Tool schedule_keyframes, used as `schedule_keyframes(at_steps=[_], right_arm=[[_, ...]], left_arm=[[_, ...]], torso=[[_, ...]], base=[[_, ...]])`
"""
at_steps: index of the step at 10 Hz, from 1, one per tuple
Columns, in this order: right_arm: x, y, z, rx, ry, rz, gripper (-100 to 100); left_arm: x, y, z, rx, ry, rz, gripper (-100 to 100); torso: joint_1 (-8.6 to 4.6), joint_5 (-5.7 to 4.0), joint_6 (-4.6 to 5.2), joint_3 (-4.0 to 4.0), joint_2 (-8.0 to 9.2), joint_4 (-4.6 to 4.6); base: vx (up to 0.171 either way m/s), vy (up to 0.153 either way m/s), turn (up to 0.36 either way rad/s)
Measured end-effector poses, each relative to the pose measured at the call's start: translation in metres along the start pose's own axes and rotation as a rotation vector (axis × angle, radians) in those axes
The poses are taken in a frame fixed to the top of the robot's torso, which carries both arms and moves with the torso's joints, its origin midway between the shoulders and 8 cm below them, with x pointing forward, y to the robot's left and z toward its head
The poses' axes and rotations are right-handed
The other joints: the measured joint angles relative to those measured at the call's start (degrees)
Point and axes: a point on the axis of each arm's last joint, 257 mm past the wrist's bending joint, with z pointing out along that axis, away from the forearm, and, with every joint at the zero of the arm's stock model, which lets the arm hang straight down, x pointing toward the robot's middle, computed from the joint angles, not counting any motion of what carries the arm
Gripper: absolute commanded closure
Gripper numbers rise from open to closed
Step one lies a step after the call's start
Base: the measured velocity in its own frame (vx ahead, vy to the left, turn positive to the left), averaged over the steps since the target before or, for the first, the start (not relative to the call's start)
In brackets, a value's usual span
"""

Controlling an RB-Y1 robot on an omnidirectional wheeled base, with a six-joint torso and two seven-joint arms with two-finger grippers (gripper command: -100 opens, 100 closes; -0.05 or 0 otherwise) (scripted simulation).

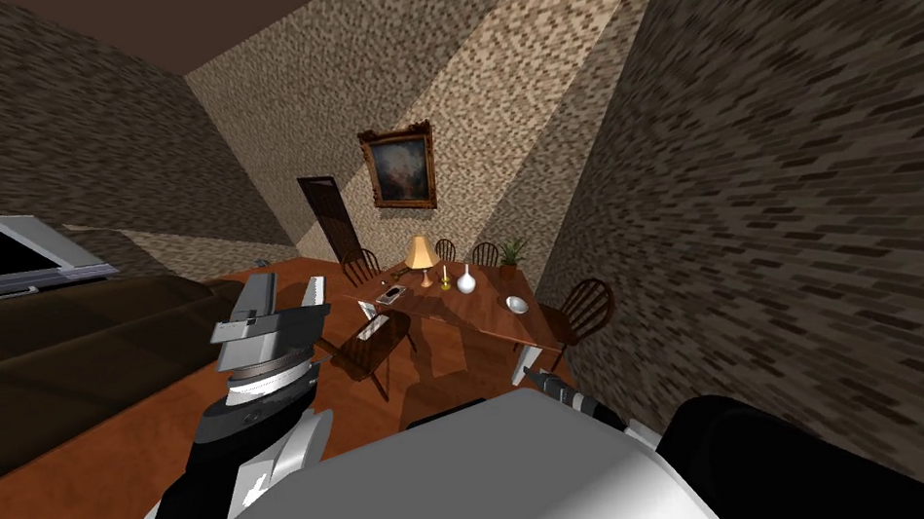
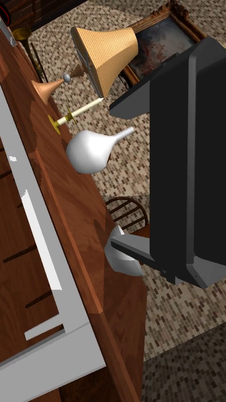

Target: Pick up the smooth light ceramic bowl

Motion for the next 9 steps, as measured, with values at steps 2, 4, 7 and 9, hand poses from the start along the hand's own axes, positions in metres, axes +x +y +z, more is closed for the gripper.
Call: schedule_keyframes(at_steps=[2,4,7,9], right_arm=[[0.016,-0.028,-0.008,0.063,0.059,-0.049,-100],[0.029,-0.056,-0.024,0.117,0.115,-0.101,-100],[0.050,-0.098,-0.045,0.203,0.202,-0.184,-100],[0.057,-0.134,-0.073,0.269,0.262,-0.236,-100]], left_arm=[[0.000,0.000,0.000,0.000,0.000,0.000,0],[0.000,0.000,0.000,0.000,0.000,0.000,0],[0.000,0.000,0.000,0.000,0.000,0.000,0],[0.000,0.000,0.000,0.000,0.000,0.000,0]], torso=[[0.01,-0.01,0.01,0.00,0.00,0.00],[0.00,0.00,0.00,-0.04,-0.06,-0.01],[-0.03,-0.01,-0.04,-0.04,-0.08,-0.01],[0.01,0.01,-0.02,-0.06,-0.10,-0.02]], base=[[0.050,0.051,0.208],[0.061,0.034,0.210],[0.055,0.026,0.178],[0.092,0.050,0.295]])
